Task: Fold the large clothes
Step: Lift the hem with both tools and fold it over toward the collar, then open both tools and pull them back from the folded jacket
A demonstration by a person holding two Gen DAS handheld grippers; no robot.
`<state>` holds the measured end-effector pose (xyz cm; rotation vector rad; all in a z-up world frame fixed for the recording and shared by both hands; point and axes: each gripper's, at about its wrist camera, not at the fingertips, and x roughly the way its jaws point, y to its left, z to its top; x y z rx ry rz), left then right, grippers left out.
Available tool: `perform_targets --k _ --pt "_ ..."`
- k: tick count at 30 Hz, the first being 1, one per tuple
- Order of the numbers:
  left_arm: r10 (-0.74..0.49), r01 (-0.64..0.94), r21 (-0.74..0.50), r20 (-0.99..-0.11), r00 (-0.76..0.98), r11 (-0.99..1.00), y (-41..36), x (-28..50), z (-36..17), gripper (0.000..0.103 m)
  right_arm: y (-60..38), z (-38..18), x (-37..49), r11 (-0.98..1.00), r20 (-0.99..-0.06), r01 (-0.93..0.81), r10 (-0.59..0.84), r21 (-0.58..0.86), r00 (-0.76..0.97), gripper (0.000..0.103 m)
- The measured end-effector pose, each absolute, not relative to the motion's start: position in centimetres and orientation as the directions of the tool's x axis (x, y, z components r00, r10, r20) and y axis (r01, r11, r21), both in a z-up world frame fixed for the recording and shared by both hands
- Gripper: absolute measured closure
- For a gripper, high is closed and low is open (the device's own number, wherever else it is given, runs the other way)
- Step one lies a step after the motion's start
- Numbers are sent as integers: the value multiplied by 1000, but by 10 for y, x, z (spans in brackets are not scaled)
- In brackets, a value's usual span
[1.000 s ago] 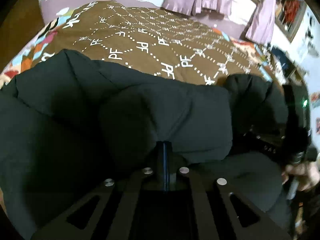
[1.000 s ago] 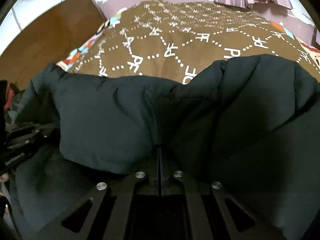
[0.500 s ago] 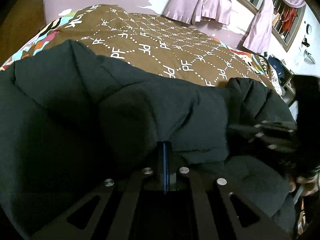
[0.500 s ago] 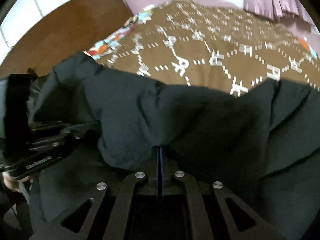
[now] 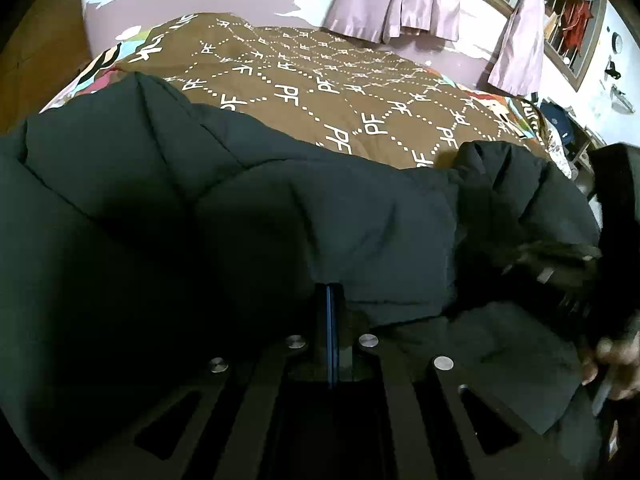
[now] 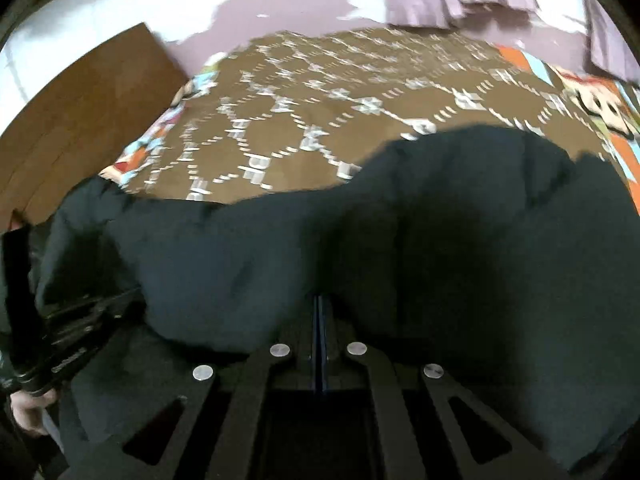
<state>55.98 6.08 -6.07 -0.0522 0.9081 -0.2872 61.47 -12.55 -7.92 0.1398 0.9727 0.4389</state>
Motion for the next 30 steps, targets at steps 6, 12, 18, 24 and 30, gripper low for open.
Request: perform_targets --k 6,12,18,24,30 --pt "-259 223 -155 -773 579 962 60 561 -60 100 -109 -99 617 913 -806 -327 378 243 456 102" --pt "-214 222 -98 -776 593 970 52 558 -61 100 -125 -97 609 880 -754 -322 467 348 462 91" --pt "-237 229 -120 -766 597 966 56 555 -59 101 -145 -65 582 861 -653 -299 507 411 563 50" --pt "-250 204 -154 -733 632 967 65 541 -40 96 -163 -41 555 884 -609 -266 459 384 647 30" --pt "-224 251 -51 -642 734 967 45 498 -14 24 -178 -26 536 903 -575 -182 392 389 718 14"
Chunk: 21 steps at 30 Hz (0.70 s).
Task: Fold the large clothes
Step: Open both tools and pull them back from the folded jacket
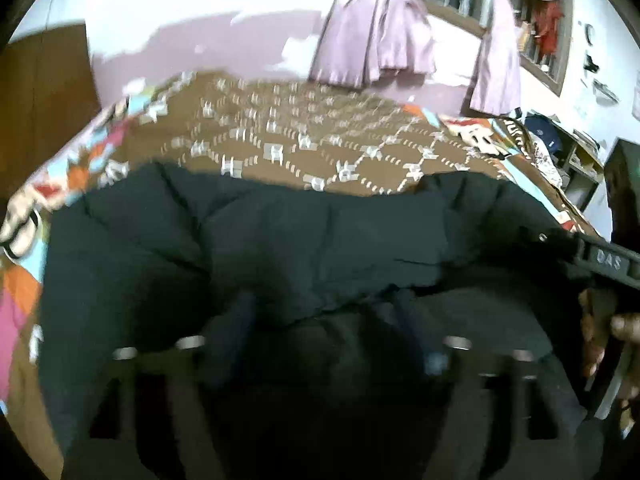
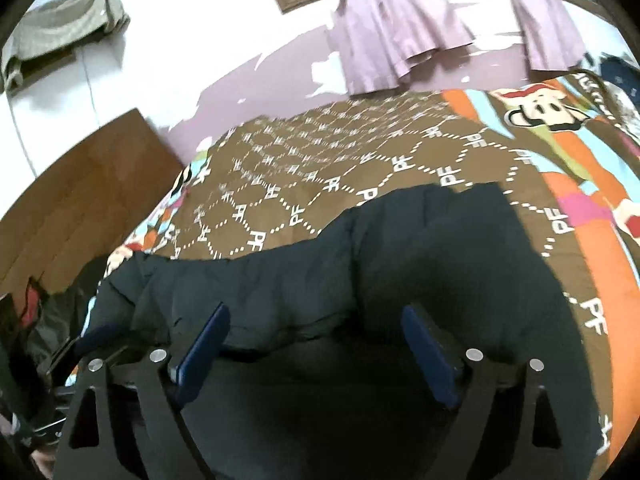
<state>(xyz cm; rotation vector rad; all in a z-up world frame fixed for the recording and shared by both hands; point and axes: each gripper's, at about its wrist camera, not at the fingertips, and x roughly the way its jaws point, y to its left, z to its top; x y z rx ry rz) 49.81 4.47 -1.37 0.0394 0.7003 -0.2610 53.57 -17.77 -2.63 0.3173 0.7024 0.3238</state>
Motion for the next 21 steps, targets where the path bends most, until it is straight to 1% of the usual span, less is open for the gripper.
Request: perform_targets --k 1,2,3,4,5,6,7,8,10,14,16,21 --pt "-200 239 -19 -613 764 971 41 488 -8 22 -180 -24 531 907 -571 -174 381 385 727 10" --pt "-192 234 -9 -599 778 972 40 483 -6 22 -183 -21 527 910 -568 -166 370 379 735 7" --pt "-188 226 -11 -590 785 974 40 478 -4 21 -187 -19 522 913 -565 -159 362 375 742 3" --pt "-188 211 -31 -588 787 977 41 472 -1 21 -190 -16 516 916 -562 -151 352 372 749 1" --pt "-187 200 -44 -589 786 979 43 469 0 19 -193 -13 509 920 -562 -139 338 367 755 1" --pt "-178 177 -61 -590 788 982 44 463 2 15 -194 -11 504 923 -565 -133 331 362 756 1" --pt "-165 153 -70 -587 792 986 46 458 2 6 -195 -9 498 927 -569 -129 322 352 757 0" --pt "-156 137 -78 -584 796 988 46 455 3 1 -196 -6 492 931 -572 -127 314 343 758 0" --pt "-157 116 -107 -577 802 987 49 445 7 1 -197 0 477 939 -581 -127 299 318 757 0" --pt "-151 94 -126 -599 786 988 50 425 18 1 -194 15 449 948 -604 -180 306 262 736 0" --pt "-152 99 -119 -626 765 988 49 416 25 1 -193 22 438 949 -611 -197 309 244 729 0" --pt "-120 91 -78 -661 741 993 41 389 43 1 -190 36 403 948 -646 -238 317 209 694 0"
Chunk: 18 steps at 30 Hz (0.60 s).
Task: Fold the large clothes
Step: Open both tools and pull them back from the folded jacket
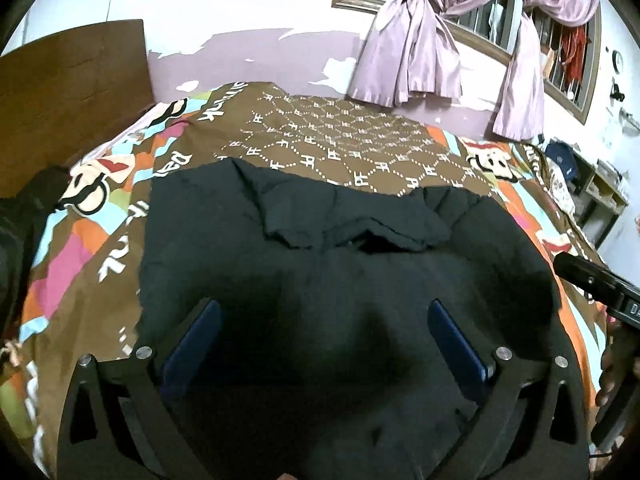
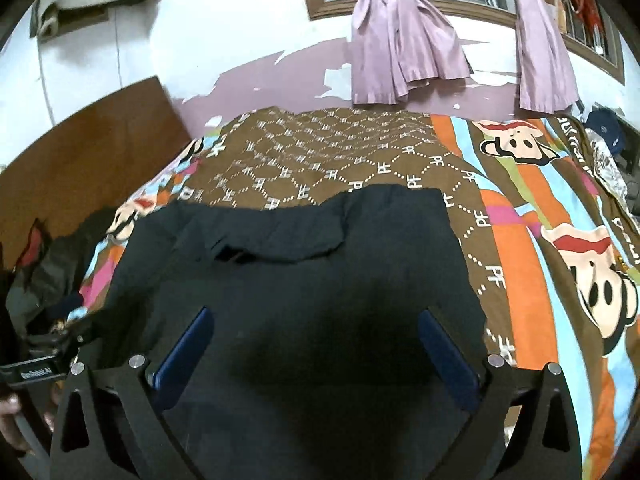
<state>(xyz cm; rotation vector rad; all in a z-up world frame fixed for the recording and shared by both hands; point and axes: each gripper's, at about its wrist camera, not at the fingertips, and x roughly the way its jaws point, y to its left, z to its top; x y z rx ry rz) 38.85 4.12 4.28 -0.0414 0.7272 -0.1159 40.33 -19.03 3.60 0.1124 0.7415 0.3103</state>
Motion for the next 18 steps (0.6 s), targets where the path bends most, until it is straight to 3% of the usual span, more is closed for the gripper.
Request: perform_targets --k 18 --pt "-75 144 38 -711 699 989 18 232 87 1 -194 54 248 923 -759 -385 252 2 600 0"
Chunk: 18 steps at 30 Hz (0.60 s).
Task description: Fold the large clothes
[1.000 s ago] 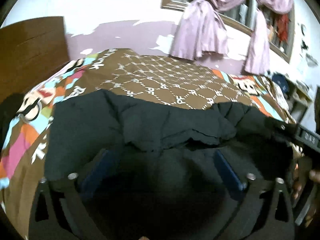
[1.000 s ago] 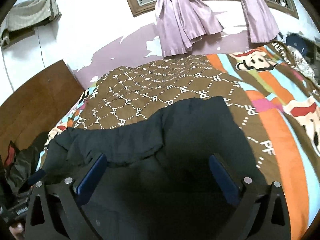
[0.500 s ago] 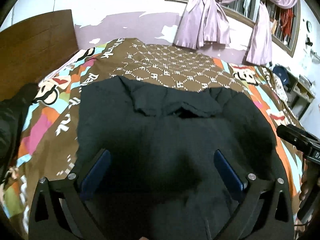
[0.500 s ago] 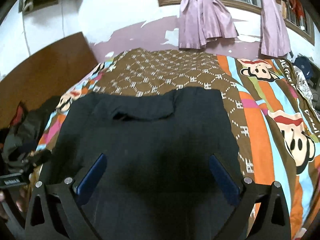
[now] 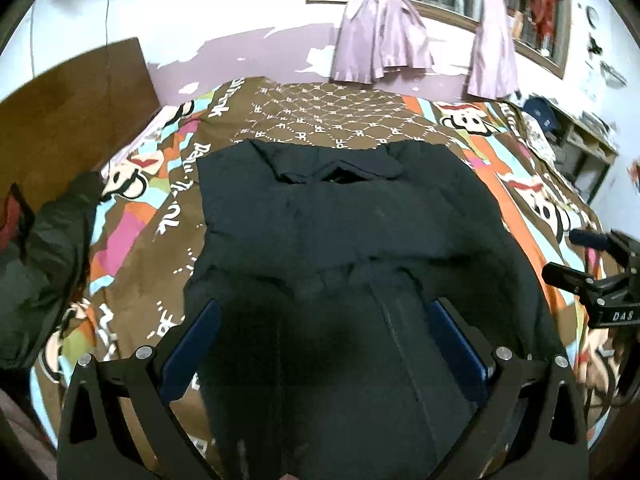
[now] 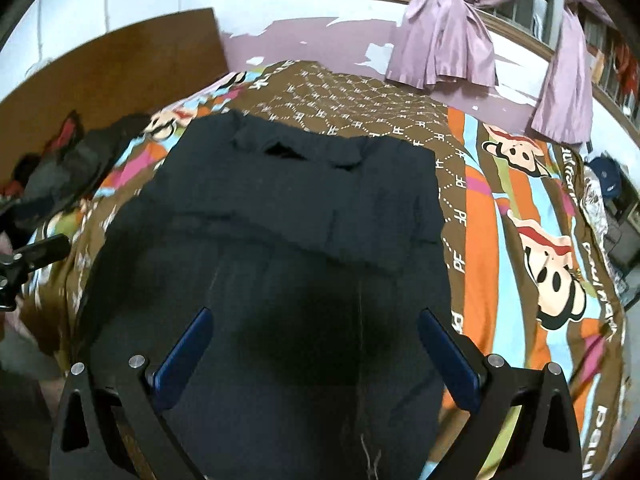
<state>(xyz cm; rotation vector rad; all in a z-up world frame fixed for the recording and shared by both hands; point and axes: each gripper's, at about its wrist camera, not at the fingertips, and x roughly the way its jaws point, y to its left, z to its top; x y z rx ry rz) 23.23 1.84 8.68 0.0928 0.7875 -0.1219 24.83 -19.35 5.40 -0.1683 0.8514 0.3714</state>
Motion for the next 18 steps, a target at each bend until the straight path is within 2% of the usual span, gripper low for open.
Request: perform_targets --k 6,18 --pt "-84 215 86 -734 674 973 11 177 79 1 -201 40 214 920 -782 -391 254 15 570 0" --pt "-164 260 34 -695 700 965 20 99 45 1 -193 -13 183 883 -846 -468 217 -43 487 0"
